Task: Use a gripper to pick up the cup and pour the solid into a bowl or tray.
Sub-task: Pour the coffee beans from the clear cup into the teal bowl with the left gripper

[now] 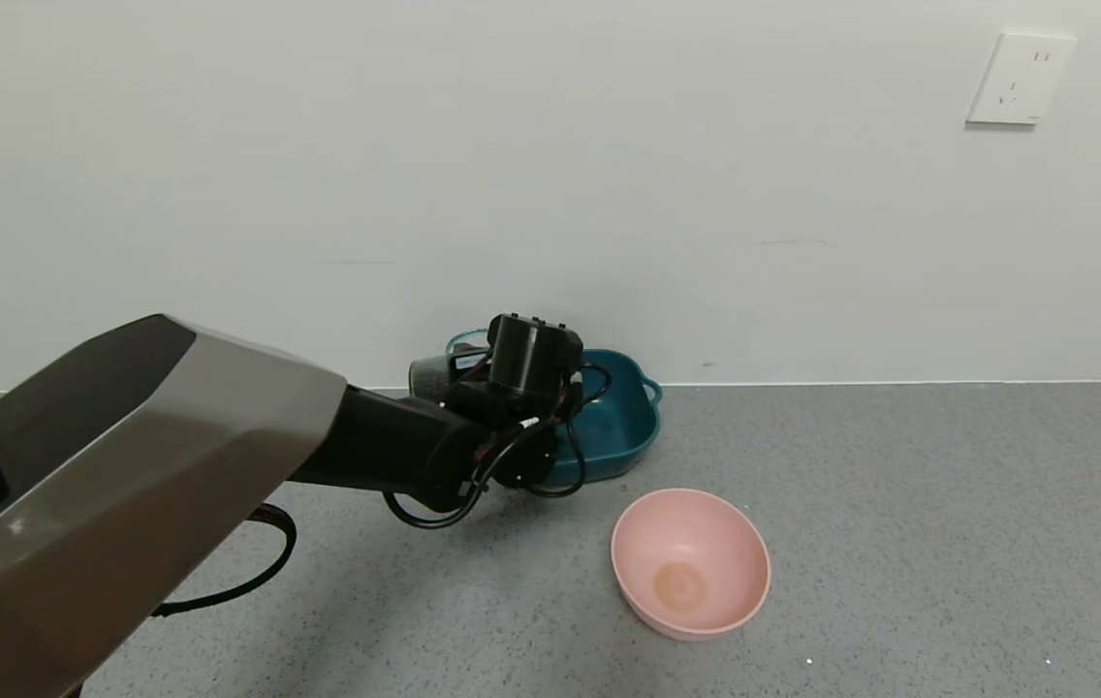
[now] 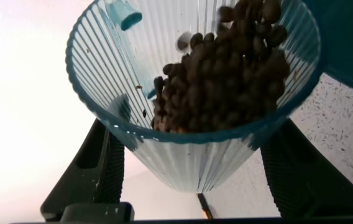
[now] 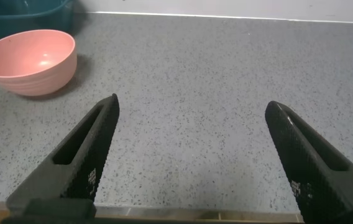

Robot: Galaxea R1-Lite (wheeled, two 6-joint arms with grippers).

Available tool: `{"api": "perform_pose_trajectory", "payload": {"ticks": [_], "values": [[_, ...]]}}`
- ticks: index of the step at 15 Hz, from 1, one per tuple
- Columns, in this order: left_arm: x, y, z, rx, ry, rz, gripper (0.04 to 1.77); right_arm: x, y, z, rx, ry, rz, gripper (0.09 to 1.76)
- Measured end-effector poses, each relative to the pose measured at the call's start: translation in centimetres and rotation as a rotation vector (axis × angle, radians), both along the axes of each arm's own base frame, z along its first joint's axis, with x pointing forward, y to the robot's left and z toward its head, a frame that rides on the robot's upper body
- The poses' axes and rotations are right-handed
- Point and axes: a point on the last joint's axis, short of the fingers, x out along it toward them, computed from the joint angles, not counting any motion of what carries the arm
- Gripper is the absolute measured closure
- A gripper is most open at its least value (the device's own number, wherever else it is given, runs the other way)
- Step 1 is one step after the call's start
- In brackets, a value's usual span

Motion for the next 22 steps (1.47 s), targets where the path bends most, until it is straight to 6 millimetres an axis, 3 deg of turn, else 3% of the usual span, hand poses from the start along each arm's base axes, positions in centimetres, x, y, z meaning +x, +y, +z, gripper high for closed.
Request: {"api": "perform_pose_trajectory", "payload": {"ticks": [22], "values": [[-0.15, -0.92, 0.39, 0.139, 0.041, -0.027, 0.53, 0.00, 0.00, 0.00, 0.000, 0.000, 0.000, 0.14]]}}
